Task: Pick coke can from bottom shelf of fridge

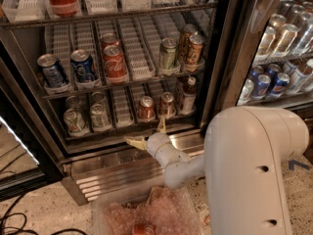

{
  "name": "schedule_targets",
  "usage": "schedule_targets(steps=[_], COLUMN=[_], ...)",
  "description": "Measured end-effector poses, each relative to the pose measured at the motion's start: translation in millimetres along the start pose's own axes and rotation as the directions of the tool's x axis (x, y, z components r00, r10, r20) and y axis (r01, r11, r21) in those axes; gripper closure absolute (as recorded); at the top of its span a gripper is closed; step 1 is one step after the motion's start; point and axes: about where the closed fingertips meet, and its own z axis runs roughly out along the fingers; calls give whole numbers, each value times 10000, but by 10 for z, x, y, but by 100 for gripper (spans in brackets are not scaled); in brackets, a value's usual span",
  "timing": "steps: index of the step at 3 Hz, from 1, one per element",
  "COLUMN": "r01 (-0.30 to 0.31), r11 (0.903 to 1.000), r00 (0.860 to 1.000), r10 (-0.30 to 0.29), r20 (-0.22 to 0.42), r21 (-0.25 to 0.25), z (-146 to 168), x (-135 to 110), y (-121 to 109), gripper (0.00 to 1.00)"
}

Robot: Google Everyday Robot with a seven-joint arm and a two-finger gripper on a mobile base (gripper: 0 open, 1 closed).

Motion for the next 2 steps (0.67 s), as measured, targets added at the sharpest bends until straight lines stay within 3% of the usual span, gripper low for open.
schedule_targets(steps=[2], r01=[-12], r11=[9997], r00=[9998], r10=[16], r20=[192], r21=[-228], z=[206], x=[-16], y=[28], gripper=[0])
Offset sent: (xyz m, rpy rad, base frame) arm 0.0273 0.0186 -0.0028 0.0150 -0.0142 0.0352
